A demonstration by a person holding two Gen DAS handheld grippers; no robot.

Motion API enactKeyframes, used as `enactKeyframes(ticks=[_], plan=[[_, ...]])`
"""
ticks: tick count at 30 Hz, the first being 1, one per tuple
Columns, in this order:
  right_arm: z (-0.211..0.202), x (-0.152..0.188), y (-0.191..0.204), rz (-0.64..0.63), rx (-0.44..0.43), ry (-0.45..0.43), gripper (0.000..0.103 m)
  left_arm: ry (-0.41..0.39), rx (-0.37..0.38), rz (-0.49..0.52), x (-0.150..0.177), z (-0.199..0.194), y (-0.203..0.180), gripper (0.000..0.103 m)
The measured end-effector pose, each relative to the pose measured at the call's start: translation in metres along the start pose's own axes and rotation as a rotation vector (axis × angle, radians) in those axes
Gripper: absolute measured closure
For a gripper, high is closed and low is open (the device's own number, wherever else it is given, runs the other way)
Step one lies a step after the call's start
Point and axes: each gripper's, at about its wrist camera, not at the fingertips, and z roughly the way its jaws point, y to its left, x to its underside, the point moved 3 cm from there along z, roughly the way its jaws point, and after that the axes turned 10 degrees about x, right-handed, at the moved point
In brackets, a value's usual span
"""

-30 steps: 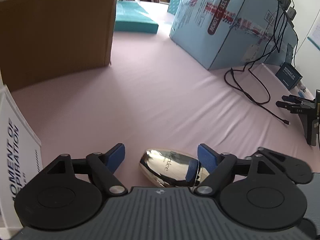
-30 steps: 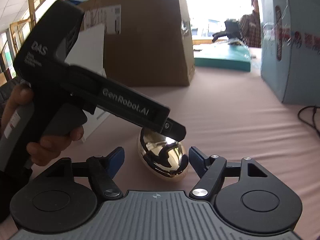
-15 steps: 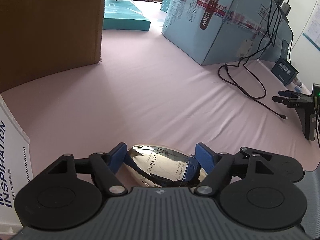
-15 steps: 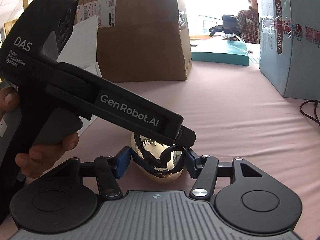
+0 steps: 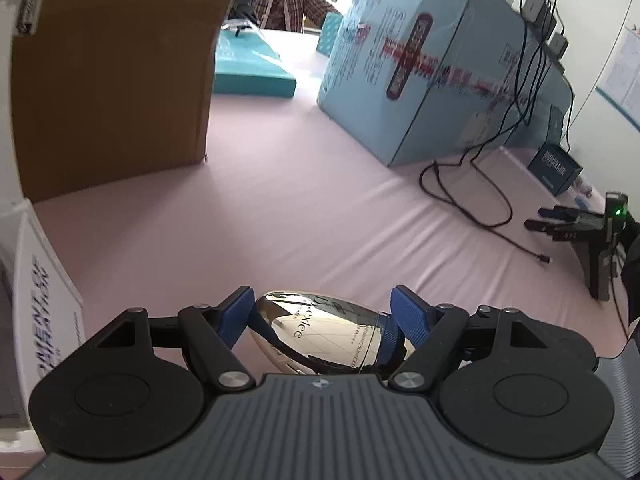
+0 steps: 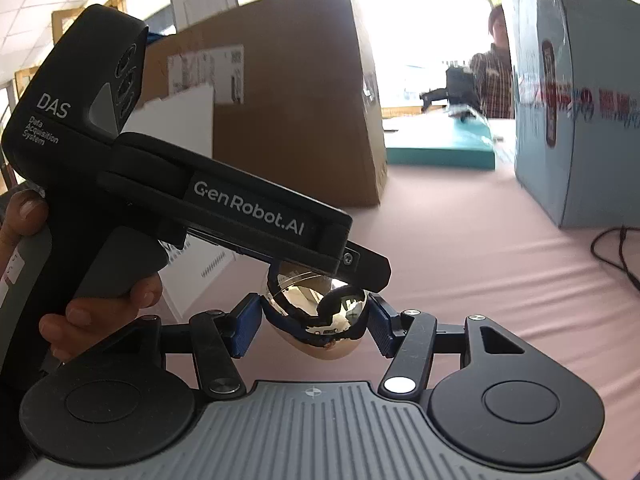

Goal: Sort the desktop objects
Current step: 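Lift the silver ornament with both grippers and carry it to the white box, then lower the held ornament into the white box onto the grey cloth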

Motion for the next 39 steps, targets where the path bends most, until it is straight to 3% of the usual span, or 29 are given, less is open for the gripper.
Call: enactKeyframes(ticks=[11, 20, 31, 39], plan=[[-0.026, -0.025, 0.032, -0.062, -0.005, -0.103, 0.049, -0.104, 0.006, 0.025, -0.007, -0.054, -0.008, 0.03], [-0.039, -0.051, 0.085, -0.142, -0.06, -0.161, 0.049, -0.217, -0.05, 0.047, -0.003, -0.124, 0.005, 0.03], [-0.019, -0.07, 0.164, -0.225, -0.199, -0.165, 0.049, -0.312, -0.166, -0.029, 0.014, -0.208, 0.064, 0.03], [0.016, -0.075, 0.2, -0.243, -0.268, -0.099, 0.049, -0.321, -0.216, -0.115, 0.023, -0.23, 0.118, 0.03]])
